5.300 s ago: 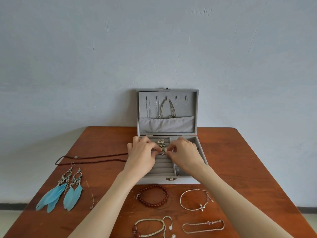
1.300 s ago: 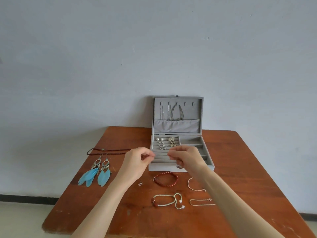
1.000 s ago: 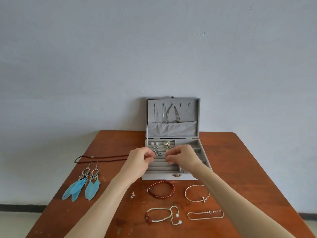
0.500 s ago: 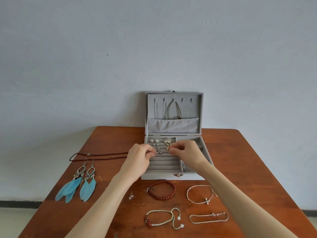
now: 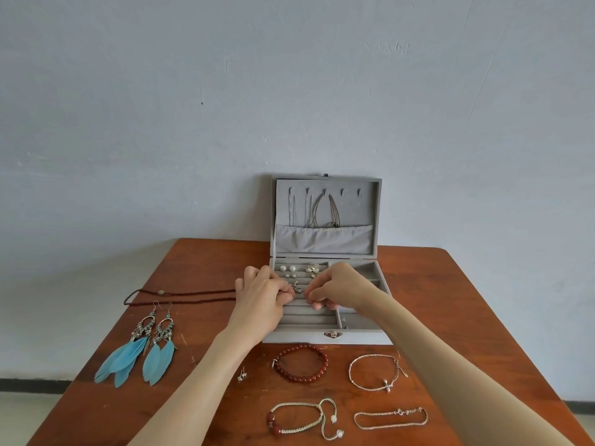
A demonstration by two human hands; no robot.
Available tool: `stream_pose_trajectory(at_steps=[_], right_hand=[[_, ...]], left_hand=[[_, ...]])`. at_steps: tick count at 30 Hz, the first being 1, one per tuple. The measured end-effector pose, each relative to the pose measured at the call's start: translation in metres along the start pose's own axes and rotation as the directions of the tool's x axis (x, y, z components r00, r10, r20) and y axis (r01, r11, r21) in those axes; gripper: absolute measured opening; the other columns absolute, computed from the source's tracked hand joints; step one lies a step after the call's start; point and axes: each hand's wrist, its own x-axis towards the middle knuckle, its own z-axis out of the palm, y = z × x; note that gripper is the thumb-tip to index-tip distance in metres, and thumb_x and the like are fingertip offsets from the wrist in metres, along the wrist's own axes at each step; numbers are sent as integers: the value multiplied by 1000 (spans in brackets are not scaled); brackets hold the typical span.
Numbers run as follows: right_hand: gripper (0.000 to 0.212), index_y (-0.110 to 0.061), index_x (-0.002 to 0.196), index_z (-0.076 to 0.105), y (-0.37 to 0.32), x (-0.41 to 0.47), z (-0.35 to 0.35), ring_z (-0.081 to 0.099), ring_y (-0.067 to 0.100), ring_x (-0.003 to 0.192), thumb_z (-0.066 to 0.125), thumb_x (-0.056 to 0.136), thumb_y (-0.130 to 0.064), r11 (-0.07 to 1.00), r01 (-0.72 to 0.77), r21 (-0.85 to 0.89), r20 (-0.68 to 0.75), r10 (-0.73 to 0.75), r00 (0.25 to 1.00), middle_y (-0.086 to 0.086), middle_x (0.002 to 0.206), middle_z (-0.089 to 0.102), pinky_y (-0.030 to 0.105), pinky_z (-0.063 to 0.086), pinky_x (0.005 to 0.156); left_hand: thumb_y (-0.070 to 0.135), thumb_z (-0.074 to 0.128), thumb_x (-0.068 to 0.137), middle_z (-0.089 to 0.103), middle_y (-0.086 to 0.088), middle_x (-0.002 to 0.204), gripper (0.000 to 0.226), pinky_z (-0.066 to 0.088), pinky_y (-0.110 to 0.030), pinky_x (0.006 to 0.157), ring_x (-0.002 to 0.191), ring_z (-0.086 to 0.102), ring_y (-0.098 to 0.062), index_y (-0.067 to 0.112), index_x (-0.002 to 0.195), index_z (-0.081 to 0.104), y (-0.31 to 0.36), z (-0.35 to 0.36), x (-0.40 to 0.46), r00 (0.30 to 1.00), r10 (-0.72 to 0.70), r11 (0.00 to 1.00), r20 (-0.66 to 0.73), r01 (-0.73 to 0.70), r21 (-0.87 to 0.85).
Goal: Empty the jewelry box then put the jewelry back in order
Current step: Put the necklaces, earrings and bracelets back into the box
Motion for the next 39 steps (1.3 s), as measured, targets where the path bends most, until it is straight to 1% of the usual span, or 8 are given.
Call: stream_pose_trajectory(at_steps=[8, 16, 21, 24, 30, 35, 37, 39], right_hand=[[13, 2, 89, 69, -8, 7, 6, 44, 3, 33, 58, 82, -1, 997, -54, -55, 42, 56, 998, 8, 56, 58, 12, 39, 40], [11, -11, 79, 71, -9, 7, 12, 36, 9, 43, 61, 82, -7, 995, -17, -95, 47, 22, 999, 0, 49, 47, 15, 31, 39], [15, -15, 70, 67, -10, 9, 13, 33, 9, 42, 62, 81, -5, 994, -35, -104, 10, 36, 999, -14, 30, 44, 16, 29, 35], [11, -13, 77, 69, -11, 10, 14, 33, 8, 41, 62, 82, -5, 992, -46, -120, -9, 45, 999, -14, 27, 42, 15, 28, 33], [10, -6, 88, 70, -5, 9, 14, 40, 6, 46, 65, 82, -12, 993, -19, -113, -85, 9, 996, -6, 54, 48, 12, 32, 36], [12, -14, 90, 70, 2, 6, 23, 48, 9, 70, 60, 85, -18, 923, 128, -362, -136, -188, 973, -8, 70, 54, 13, 32, 52], [13, -16, 91, 69, 3, 5, 25, 48, 12, 75, 57, 87, -19, 900, 141, -413, -145, -218, 965, -9, 71, 52, 20, 33, 60], [14, -14, 92, 69, 2, 5, 26, 51, 14, 80, 56, 88, -18, 891, 138, -433, -141, -218, 966, -2, 81, 60, 21, 35, 69]], left_hand=[[38, 63, 83, 45, 14, 92, 8, 17, -27, 77, 94, 23, -6, 36, 91, 66, 2, -5, -1, 997, -58, 997, -51, 56, -47], [37, 62, 84, 47, 14, 91, 13, 15, -26, 76, 93, 22, -6, 34, 95, 69, -1, -2, -5, 996, -60, 996, -68, 55, -63], [31, 62, 85, 46, 14, 89, 14, 17, -24, 77, 93, 23, -6, 32, 96, 70, -5, -1, -12, 996, -2, 996, -86, -6, -93], [29, 62, 85, 48, 13, 89, 13, 20, -23, 80, 93, 26, -7, 31, 95, 71, -6, 0, -14, 995, 10, 991, -104, -24, -131], [26, 64, 84, 50, 13, 89, 12, 23, -23, 82, 93, 27, -7, 29, 93, 72, -6, 3, -15, 989, 4, 985, -149, -30, -172], [26, 64, 84, 48, 14, 91, 13, 25, -22, 84, 93, 27, -7, 26, 96, 72, -8, 5, -17, 987, -2, 982, -161, -29, -188], [26, 64, 85, 48, 14, 92, 14, 25, -21, 85, 93, 25, -6, 25, 96, 72, -8, 5, -17, 987, 1, 981, -159, -32, -190], [26, 63, 85, 47, 15, 92, 15, 24, -21, 85, 93, 24, -5, 25, 97, 71, -8, 5, -17, 988, 0, 981, -152, -30, -193]])
